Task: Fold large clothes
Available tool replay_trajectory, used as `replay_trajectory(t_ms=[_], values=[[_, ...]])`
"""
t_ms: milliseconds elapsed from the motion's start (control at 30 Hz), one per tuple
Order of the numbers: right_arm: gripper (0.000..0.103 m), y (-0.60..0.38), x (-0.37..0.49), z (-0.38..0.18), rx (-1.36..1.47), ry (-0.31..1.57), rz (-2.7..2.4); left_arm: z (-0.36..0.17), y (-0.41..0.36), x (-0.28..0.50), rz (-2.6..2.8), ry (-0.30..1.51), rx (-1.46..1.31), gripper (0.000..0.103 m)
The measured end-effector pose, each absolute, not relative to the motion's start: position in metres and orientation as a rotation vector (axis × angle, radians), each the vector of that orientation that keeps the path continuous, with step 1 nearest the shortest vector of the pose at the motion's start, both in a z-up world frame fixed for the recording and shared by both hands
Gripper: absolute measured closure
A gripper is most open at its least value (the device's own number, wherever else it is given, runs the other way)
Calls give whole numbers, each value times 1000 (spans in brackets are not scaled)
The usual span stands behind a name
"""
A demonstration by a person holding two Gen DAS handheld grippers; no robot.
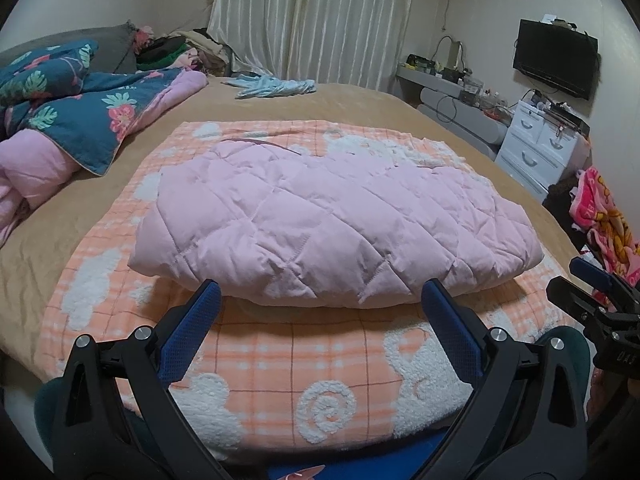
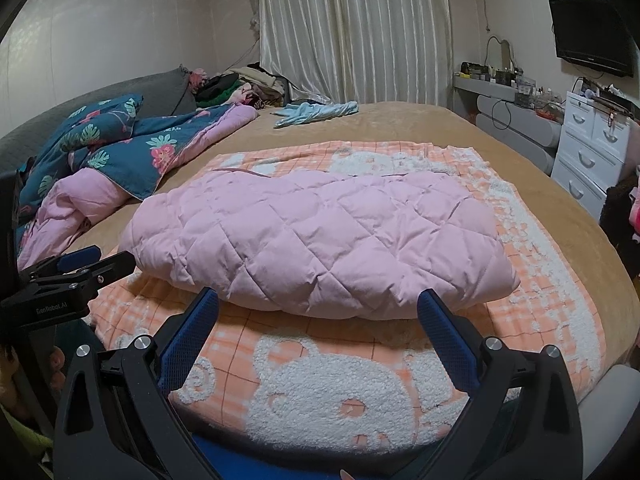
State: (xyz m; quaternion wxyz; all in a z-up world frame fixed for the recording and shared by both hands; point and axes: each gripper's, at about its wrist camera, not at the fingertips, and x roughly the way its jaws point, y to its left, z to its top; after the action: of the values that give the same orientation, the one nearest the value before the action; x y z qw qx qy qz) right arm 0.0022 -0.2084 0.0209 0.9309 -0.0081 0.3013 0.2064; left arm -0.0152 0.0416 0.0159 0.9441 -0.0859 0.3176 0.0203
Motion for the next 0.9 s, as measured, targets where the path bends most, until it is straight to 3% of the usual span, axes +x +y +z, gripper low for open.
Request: replay_trajectory(t_ms=[900], values=[[4,-211,0,23,-16,608,417,18,46,-19,52,645,-173,9]])
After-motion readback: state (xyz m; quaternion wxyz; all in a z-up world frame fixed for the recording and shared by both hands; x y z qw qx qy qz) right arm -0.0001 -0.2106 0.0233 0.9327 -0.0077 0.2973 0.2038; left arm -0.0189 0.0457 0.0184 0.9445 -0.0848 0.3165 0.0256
